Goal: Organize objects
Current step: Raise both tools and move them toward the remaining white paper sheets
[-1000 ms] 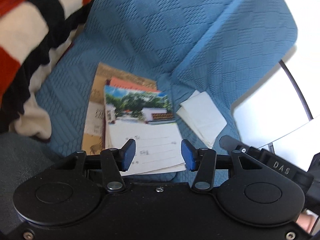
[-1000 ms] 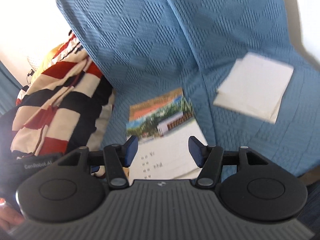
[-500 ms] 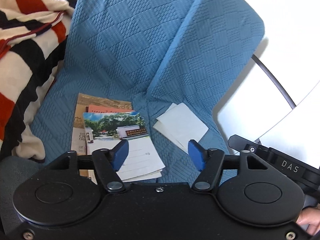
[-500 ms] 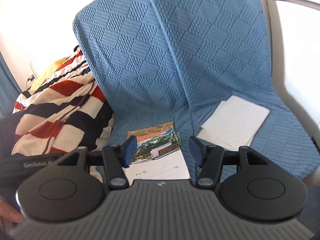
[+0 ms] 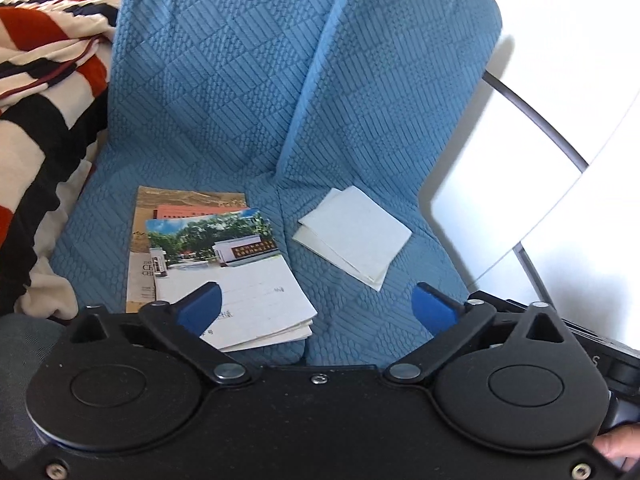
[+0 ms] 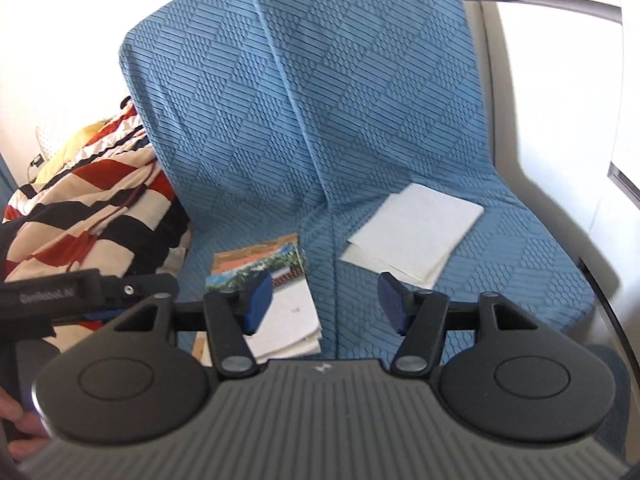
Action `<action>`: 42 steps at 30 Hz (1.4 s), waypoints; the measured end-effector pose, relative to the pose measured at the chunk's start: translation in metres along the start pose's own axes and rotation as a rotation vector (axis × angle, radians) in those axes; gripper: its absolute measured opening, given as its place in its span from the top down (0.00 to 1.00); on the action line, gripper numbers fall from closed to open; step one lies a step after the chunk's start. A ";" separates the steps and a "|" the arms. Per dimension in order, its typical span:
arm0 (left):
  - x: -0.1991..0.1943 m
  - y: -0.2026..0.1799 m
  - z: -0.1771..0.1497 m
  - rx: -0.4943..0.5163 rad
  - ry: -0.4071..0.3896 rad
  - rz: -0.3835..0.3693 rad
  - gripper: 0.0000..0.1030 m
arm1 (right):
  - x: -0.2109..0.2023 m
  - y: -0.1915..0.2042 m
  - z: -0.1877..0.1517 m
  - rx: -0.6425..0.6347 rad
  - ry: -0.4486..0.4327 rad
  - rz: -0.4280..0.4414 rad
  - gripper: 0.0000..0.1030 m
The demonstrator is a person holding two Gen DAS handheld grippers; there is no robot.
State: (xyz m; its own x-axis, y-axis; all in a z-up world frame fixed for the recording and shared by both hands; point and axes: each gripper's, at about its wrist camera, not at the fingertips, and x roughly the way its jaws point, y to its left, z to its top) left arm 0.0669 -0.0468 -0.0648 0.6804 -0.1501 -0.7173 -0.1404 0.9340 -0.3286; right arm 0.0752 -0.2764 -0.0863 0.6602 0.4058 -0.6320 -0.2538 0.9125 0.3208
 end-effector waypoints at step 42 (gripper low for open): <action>0.054 -0.018 0.005 0.060 -0.002 -0.075 0.01 | 0.032 -0.042 -0.023 0.099 0.054 -0.048 0.18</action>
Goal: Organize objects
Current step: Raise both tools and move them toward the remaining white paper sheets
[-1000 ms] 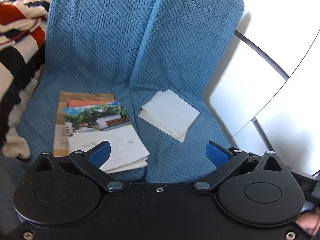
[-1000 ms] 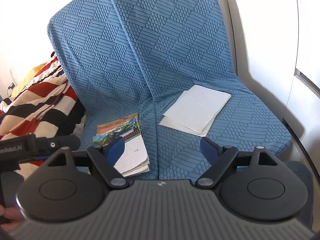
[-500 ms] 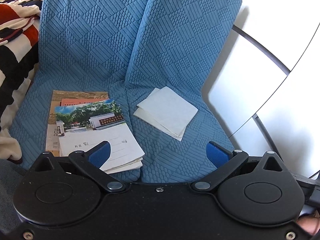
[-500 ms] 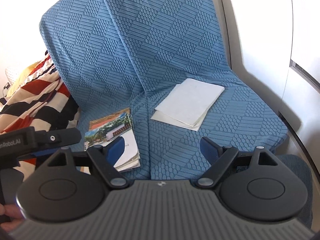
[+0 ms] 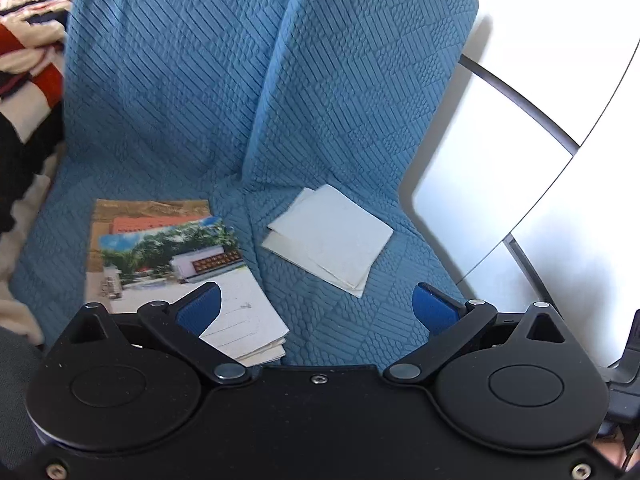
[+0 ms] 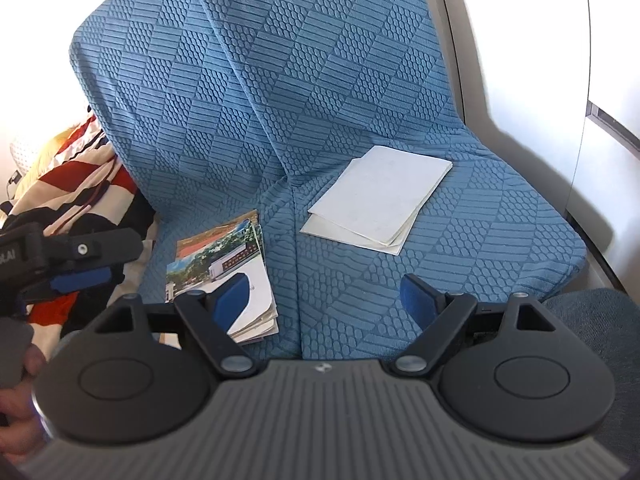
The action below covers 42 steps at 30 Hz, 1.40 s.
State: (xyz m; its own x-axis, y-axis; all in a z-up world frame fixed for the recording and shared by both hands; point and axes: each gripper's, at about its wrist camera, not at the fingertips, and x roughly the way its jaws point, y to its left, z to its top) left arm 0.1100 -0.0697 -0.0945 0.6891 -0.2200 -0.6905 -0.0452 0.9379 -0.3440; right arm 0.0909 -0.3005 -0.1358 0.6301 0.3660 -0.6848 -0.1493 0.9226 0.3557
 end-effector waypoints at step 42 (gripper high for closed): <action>0.330 0.101 0.089 -0.254 0.411 -0.221 0.63 | 0.223 -0.070 0.055 0.259 0.116 -0.174 0.37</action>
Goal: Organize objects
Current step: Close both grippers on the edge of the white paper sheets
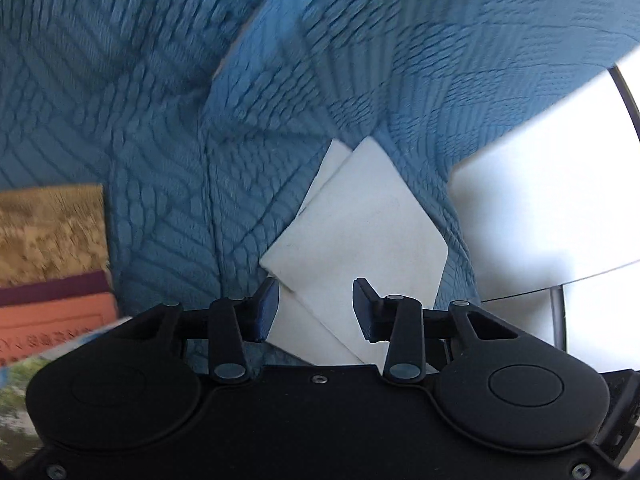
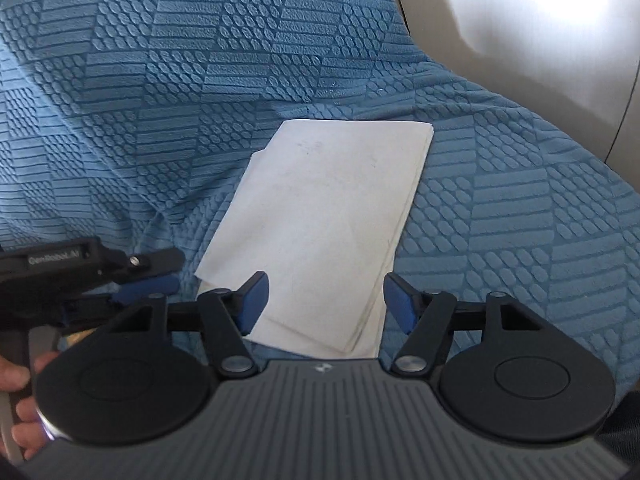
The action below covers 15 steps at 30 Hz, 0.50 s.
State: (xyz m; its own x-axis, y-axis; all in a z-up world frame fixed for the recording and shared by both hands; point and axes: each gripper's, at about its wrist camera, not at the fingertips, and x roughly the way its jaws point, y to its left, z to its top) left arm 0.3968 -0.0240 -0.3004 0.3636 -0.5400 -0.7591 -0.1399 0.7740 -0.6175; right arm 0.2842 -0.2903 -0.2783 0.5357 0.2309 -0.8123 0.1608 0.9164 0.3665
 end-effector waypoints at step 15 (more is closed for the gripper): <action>0.022 0.011 0.008 -0.124 -0.013 -0.042 0.63 | 0.024 0.001 0.009 0.057 0.000 -0.051 0.41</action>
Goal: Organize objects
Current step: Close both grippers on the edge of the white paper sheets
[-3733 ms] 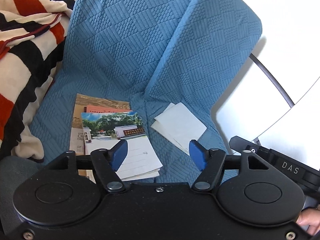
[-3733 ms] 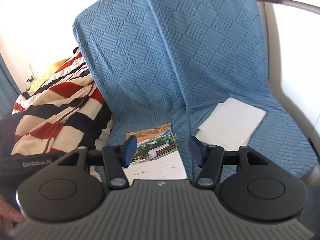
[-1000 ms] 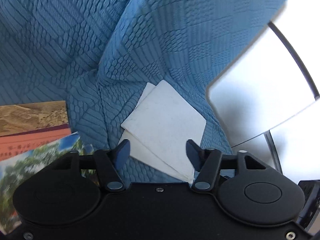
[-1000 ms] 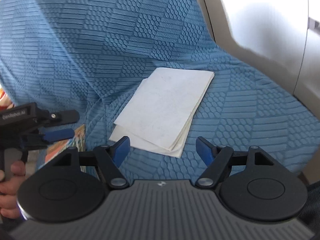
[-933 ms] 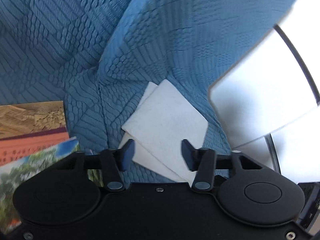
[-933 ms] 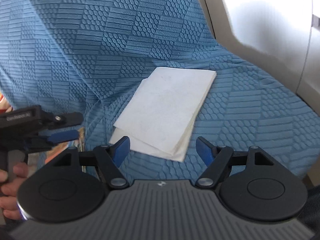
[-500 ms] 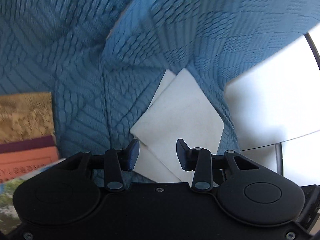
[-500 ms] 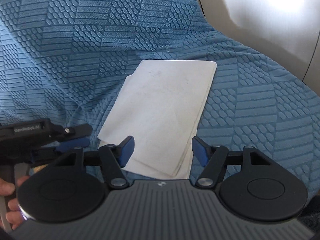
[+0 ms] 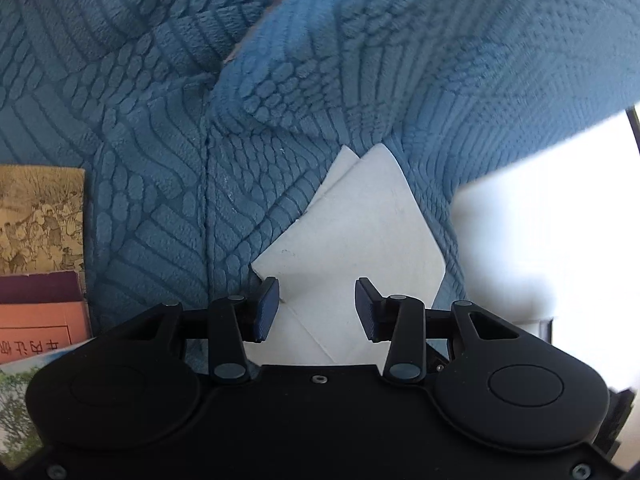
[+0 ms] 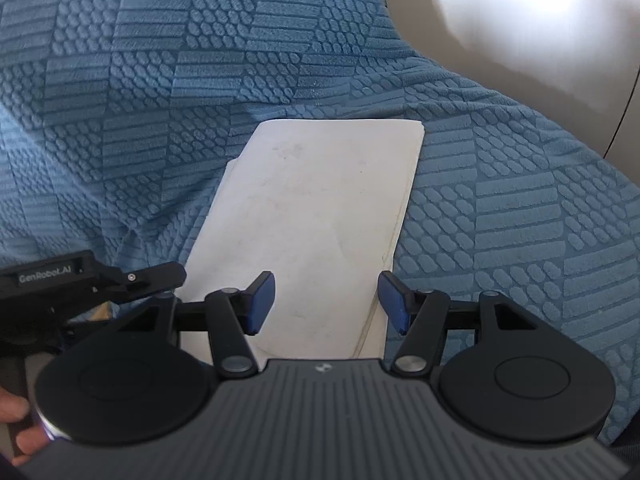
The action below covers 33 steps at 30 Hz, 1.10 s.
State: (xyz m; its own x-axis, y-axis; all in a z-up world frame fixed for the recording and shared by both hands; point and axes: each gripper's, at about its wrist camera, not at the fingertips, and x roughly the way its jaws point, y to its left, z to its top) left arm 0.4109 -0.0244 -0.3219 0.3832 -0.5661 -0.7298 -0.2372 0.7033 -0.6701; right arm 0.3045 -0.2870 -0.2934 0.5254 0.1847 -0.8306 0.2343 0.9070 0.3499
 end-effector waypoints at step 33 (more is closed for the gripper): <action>-0.007 0.026 0.013 -0.070 -0.047 0.024 0.85 | 0.010 -0.017 0.005 0.283 -0.019 0.328 0.48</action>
State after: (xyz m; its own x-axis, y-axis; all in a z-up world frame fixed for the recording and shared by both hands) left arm 0.4138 0.0033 -0.3329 0.4178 -0.5272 -0.7399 -0.3082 0.6839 -0.6613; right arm 0.3098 -0.3022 -0.3060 0.6237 0.4363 -0.6486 0.2666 0.6612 0.7012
